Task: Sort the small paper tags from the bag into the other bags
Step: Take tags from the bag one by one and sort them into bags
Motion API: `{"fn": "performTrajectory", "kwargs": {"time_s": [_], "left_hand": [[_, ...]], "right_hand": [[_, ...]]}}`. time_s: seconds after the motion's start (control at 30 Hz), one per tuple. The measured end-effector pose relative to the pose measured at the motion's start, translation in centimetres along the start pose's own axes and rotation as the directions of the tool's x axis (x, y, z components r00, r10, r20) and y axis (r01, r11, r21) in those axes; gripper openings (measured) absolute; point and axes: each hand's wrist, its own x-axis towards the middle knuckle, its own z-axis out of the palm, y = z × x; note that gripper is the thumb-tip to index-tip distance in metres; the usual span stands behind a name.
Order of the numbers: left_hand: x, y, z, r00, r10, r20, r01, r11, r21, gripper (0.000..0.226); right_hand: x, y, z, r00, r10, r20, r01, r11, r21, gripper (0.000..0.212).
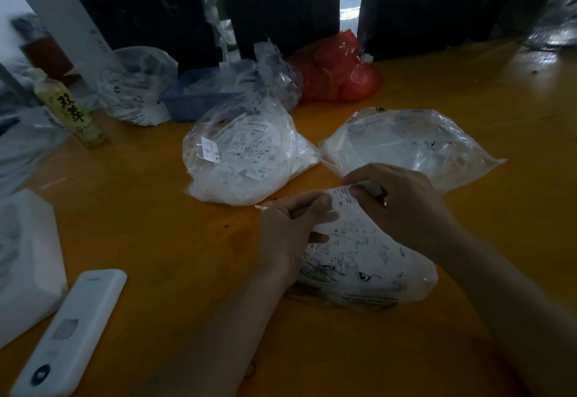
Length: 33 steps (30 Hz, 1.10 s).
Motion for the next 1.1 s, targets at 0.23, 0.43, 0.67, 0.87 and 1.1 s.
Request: {"fn": "performTrajectory", "kwargs": {"time_s": [0.23,0.43,0.67,0.87,1.1], "left_hand": [[-0.1,0.0,0.1,0.995,0.086,-0.055,-0.079,0.991,0.110,0.013],[-0.4,0.1,0.3,0.988,0.153,0.000,-0.151,0.972,0.179,0.010],[-0.4,0.1,0.3,0.994,0.088,-0.066,-0.081,0.991,0.104,0.014],[-0.4,0.1,0.4,0.993,0.071,-0.092,-0.061,0.992,0.109,0.013],[-0.2,0.1,0.4,0.993,0.035,-0.109,-0.024,0.995,0.095,0.022]], "right_hand": [[0.1,0.2,-0.2,0.997,0.047,0.055,-0.048,0.999,0.014,0.020],[-0.1,0.0,0.4,0.969,0.229,0.096,-0.243,0.954,0.174,0.035],[-0.1,-0.6,0.8,0.951,0.296,0.093,-0.310,0.918,0.247,0.013],[0.0,-1.1,1.1,0.936,0.350,0.045,-0.350,0.903,0.247,0.018],[-0.4,-1.6,1.3,0.964,0.213,0.160,-0.248,0.937,0.245,0.029]]}}
